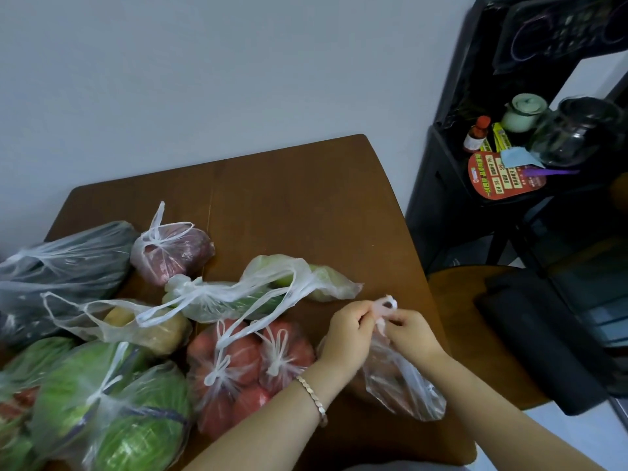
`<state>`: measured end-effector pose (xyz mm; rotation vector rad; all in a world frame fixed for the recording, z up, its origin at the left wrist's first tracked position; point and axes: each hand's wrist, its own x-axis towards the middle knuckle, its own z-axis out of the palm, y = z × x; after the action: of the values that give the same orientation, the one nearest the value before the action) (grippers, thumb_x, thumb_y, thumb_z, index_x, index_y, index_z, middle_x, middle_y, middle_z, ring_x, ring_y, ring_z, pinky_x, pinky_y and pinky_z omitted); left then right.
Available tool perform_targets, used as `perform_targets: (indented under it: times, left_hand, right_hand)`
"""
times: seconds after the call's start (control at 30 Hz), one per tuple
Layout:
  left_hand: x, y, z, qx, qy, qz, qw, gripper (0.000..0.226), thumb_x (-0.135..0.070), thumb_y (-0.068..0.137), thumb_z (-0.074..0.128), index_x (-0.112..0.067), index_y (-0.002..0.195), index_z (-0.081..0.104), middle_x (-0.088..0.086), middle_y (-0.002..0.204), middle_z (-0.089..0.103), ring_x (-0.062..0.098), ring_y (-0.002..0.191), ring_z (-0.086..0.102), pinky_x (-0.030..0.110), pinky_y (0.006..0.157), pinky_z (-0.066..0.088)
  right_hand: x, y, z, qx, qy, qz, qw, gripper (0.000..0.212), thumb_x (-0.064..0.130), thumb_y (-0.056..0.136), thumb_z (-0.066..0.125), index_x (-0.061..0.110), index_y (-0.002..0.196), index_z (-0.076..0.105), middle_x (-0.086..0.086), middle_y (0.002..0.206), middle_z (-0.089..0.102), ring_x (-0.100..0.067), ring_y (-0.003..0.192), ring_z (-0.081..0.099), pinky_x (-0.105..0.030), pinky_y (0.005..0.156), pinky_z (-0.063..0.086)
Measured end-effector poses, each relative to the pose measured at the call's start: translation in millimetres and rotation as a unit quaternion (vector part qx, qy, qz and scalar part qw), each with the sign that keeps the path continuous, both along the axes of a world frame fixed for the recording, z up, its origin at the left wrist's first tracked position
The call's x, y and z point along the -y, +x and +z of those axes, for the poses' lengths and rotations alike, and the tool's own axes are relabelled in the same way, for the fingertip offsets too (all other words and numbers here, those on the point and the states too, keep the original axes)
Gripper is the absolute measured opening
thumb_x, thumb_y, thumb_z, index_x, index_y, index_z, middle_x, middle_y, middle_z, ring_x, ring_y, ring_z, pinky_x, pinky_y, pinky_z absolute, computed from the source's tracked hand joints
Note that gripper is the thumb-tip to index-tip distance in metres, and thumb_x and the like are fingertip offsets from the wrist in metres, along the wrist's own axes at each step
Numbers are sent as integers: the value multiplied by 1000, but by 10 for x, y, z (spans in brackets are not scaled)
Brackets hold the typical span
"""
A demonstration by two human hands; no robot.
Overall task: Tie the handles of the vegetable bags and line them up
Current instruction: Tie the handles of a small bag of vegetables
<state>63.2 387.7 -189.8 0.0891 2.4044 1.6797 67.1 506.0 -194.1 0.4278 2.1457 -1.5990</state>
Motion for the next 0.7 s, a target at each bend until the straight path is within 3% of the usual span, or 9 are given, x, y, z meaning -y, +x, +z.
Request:
perform_targets:
  times: [0.1, 0.2, 0.3, 0.33, 0.43, 0.5, 0.57, 0.63, 0.7]
  left_hand:
    - [63, -80, 9, 56, 5, 21, 998, 24, -22, 94, 50, -8, 86, 69, -10, 82, 65, 1, 78, 59, 10, 74, 42]
    - [96, -108, -18, 108, -20, 2, 994, 22, -22, 92, 53, -8, 93, 69, -10, 71, 61, 1, 68, 57, 6, 64, 42]
    - [67, -109, -24, 142, -31, -22, 989, 25, -24, 92, 53, -4, 83, 67, -8, 64, 57, 2, 63, 53, 10, 62, 40]
    - [52, -111, -16, 158, -34, -24, 987, 27, -26, 92, 53, -7, 76, 64, -7, 61, 55, 3, 60, 51, 13, 61, 39]
    - [26, -108, -37, 193, -26, 0, 981, 34, -25, 92, 52, -19, 59, 55, -4, 57, 52, 6, 55, 48, 13, 58, 39]
    - [9, -84, -51, 207, -6, 28, 978, 31, -22, 93, 51, -24, 62, 55, -3, 64, 55, 10, 65, 53, 14, 63, 40]
    - [-6, -67, -64, 223, -2, 53, 973, 25, -23, 93, 50, -22, 71, 61, -2, 73, 59, 15, 78, 56, 24, 73, 42]
    - [-7, -88, -68, 242, 6, 95, 965, 21, -26, 93, 49, -17, 85, 66, -1, 80, 64, 15, 81, 59, 25, 74, 44]
    - [-8, -157, -109, 321, 94, 160, 929, 27, -29, 95, 46, -10, 94, 66, 5, 89, 68, 18, 83, 62, 27, 74, 47]
  right_hand:
    - [-48, 86, 101, 27, -146, -4, 989, 18, 1, 86, 51, -5, 80, 67, -16, 68, 60, -14, 58, 53, -20, 54, 45]
    - [-124, 121, 99, 36, -166, 43, 985, 24, -10, 78, 54, 3, 86, 72, -10, 75, 66, -9, 60, 57, -19, 58, 48]
    - [-165, 129, 35, 70, -198, 60, 976, 23, -14, 74, 54, -5, 90, 68, -28, 93, 64, -32, 85, 63, -40, 81, 54]
    - [-157, 137, 24, 70, -206, 52, 975, 19, -13, 74, 57, -6, 89, 68, -29, 94, 65, -34, 87, 63, -42, 83, 54]
    - [-64, 174, 31, 4, -143, -27, 989, 6, -3, 72, 69, 2, 76, 69, -12, 69, 68, -20, 66, 65, -22, 60, 56]
    - [-15, 173, 9, -55, -79, -84, 992, 11, 1, 73, 71, 9, 79, 65, 0, 61, 67, -11, 56, 64, -15, 51, 52]
    - [14, 170, -15, -95, -49, -97, 989, 5, 9, 82, 64, 14, 84, 64, 1, 60, 68, -7, 54, 64, -16, 51, 51]
    - [23, 167, 11, -101, -35, -79, 991, 21, 20, 91, 50, 15, 83, 69, 0, 67, 70, -7, 63, 67, -19, 58, 54]
    - [21, 152, 88, -95, -80, -97, 987, 36, 24, 95, 40, 13, 77, 69, -1, 83, 70, -9, 76, 68, -18, 65, 55]
